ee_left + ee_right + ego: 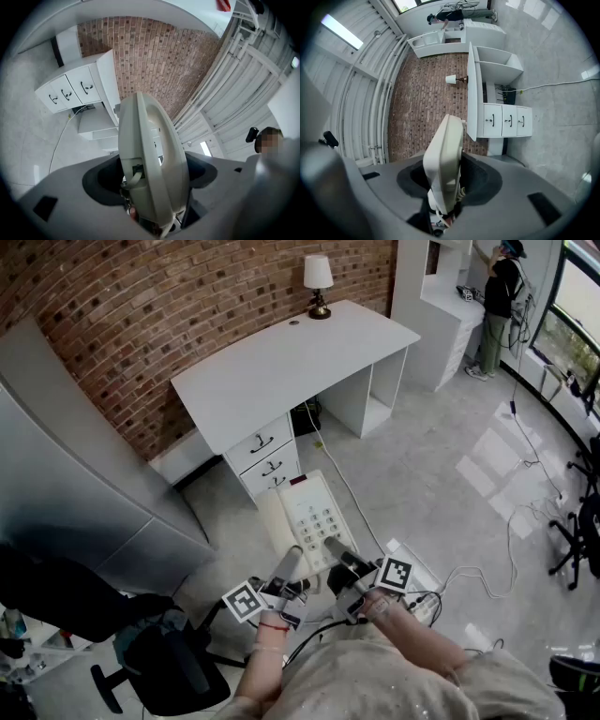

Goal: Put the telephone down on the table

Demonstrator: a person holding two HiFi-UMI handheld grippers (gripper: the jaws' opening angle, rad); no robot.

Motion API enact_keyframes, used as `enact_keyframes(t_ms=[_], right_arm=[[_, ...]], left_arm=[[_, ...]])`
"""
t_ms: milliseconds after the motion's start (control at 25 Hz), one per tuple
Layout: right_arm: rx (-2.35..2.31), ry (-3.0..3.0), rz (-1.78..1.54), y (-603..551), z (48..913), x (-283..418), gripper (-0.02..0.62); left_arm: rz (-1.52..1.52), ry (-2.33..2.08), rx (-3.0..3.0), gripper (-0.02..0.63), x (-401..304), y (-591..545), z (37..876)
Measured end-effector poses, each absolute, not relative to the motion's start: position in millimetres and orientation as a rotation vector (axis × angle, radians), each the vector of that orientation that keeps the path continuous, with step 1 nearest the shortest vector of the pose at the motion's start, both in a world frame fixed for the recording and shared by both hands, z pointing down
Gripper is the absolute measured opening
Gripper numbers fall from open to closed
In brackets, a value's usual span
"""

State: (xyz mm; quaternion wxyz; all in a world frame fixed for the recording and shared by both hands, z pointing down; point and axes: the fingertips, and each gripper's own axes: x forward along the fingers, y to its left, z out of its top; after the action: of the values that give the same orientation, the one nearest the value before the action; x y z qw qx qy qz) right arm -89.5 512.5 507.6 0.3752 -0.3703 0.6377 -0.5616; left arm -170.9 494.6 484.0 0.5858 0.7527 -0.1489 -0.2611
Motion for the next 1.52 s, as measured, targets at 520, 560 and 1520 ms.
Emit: enact_keyframes(t_ms=[520,560,1520], right_arm=[[-0.923,1.65,-1.462,448,517,-74,0.15],[-0.923,1.655,-1.464,440,516,-72,0.15],[-0.864,1.691,-1.581,251,530,2,0.15]], left_arm=[[-0.62,-0.386,1.741,0.362,-156,433,491],[-0.623,-0.388,1.742,0.362,-154,425,490],[-0.673,-0.5,1.702,0.362,-82,244,502]])
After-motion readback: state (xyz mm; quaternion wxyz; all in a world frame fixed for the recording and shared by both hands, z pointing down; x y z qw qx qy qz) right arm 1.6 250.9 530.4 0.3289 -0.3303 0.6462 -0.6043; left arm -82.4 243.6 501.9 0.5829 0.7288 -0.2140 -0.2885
